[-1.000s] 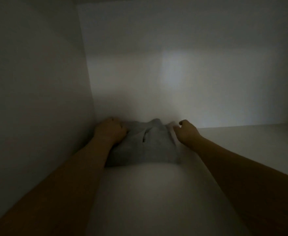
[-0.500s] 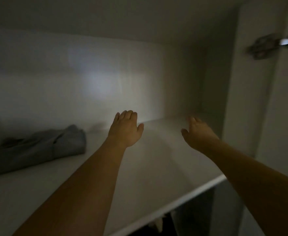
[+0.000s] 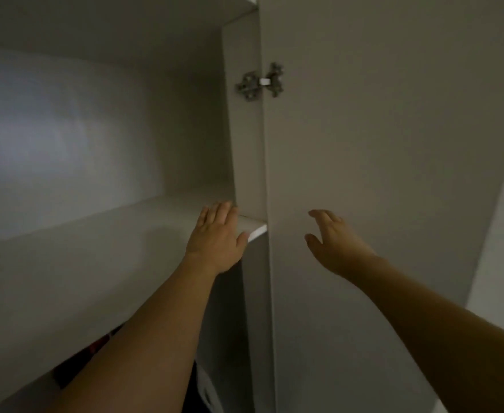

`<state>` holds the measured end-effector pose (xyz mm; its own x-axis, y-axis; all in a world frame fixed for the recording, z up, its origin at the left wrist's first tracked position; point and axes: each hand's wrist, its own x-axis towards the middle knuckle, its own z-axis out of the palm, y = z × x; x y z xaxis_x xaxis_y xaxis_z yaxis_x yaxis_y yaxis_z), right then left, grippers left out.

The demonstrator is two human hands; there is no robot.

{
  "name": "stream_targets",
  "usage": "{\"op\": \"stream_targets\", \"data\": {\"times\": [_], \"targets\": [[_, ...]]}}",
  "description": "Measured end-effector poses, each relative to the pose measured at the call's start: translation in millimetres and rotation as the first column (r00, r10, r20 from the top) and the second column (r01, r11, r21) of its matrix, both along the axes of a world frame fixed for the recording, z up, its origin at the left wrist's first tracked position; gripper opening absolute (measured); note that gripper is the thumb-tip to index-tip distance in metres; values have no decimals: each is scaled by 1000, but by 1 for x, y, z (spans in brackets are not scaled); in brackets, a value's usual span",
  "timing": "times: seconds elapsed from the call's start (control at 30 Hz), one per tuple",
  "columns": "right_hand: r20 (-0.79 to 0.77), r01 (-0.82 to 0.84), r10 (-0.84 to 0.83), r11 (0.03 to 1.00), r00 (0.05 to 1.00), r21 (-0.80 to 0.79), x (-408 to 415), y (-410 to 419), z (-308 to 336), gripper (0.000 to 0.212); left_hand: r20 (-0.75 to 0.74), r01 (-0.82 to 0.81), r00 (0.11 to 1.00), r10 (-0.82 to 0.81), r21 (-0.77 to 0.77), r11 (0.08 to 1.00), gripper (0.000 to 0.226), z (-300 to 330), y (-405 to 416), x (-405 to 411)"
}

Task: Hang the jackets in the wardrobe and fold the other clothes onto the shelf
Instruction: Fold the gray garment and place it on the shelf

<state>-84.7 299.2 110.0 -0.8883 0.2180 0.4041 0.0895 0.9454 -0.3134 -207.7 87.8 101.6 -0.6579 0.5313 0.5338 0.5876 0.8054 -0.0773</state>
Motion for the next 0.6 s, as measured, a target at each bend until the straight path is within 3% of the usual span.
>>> {"op": "stream_targets", "data": {"times": [0.23,0.6], "targets": [[35,173,-173,985,984,8,122,81,-19,57,52,176,983,-174,-48,983,66,-23,110,86],[147,404,-399,915,905,-4,378,246,-94,58,94,365,929,-359,-50,930,66,-72,300,299]]}}
